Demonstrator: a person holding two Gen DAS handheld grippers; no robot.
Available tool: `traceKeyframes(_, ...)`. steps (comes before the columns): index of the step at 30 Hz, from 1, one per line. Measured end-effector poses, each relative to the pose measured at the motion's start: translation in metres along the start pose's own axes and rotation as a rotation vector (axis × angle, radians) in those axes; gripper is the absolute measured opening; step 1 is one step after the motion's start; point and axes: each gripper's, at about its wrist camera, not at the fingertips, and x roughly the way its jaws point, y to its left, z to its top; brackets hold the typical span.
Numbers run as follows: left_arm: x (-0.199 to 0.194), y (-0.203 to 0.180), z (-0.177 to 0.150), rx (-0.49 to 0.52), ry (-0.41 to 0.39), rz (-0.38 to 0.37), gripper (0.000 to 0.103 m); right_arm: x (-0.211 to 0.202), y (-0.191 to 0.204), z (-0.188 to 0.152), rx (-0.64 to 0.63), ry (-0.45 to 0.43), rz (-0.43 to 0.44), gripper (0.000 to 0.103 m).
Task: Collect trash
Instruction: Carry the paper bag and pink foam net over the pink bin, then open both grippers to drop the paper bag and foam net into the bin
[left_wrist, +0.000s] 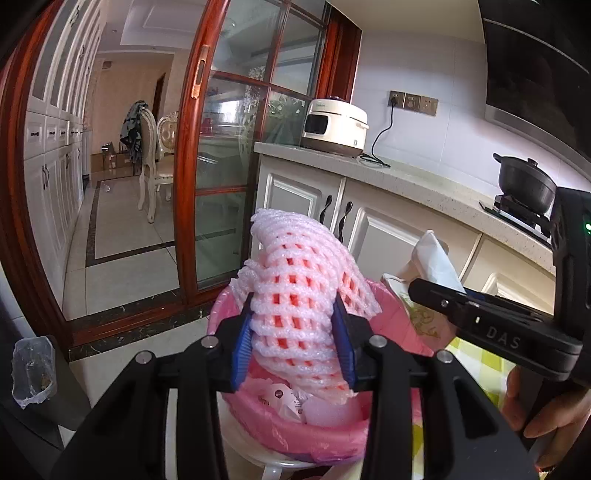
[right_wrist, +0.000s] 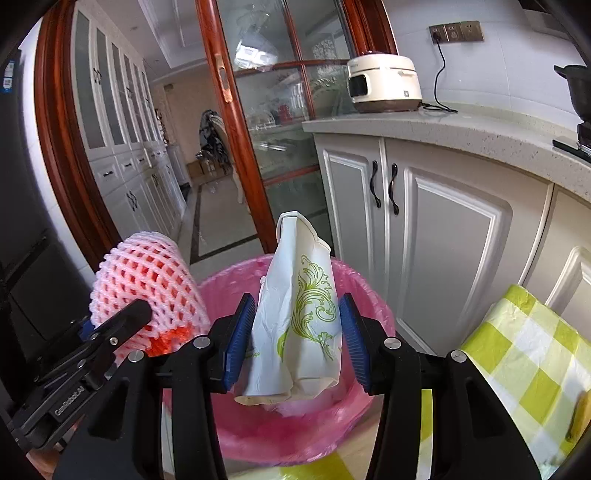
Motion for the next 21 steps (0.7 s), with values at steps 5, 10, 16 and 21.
traceKeyframes(5, 0.016, 0.004, -0.007, 0.001, 0.021, 0.004, 0.054, 0.015, -0.004, -0.004, 0.000, 0.040, 0.020, 0.052)
traceKeyframes(10, 0.009, 0.020, -0.014, -0.042, 0.037, 0.031, 0.058, 0.002, -0.012, -0.011, 0.018, 0.029, 0.013, 0.055)
traceKeyframes(16, -0.008, 0.010, -0.017, 0.034, 0.003, -0.018, 0.063, -0.051, -0.015, -0.020, 0.066, -0.045, 0.006, 0.056)
traceKeyframes(21, 0.003, -0.008, -0.017, 0.040, 0.010, 0.012, 0.082, -0.099, -0.029, -0.035, 0.122, -0.100, -0.019, 0.059)
